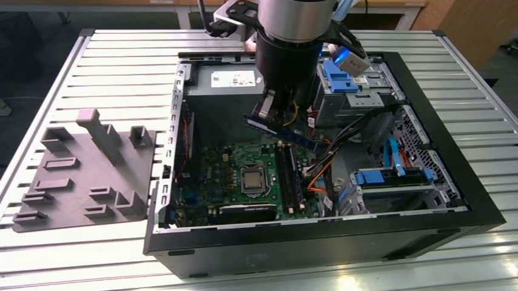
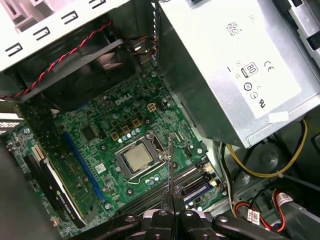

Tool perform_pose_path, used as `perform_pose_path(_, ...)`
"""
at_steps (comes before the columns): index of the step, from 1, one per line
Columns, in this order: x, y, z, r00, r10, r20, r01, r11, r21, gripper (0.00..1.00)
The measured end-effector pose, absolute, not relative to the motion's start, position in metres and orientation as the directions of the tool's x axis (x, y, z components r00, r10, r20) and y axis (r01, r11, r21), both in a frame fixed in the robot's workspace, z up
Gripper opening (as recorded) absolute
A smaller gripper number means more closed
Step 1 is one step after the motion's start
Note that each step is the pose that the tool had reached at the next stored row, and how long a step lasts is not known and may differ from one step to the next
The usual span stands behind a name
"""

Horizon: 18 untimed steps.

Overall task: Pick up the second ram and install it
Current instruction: 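Insert the second ram into the second slot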

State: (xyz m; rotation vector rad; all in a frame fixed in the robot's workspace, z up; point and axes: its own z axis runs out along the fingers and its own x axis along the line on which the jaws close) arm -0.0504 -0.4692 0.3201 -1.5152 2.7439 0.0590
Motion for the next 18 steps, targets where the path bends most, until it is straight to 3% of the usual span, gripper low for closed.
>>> perform_pose_path(18,-0.0504,-0.4692,0.3201,-0.601,-0.799,-0.024,-0.799,0.600,0.030,0.12)
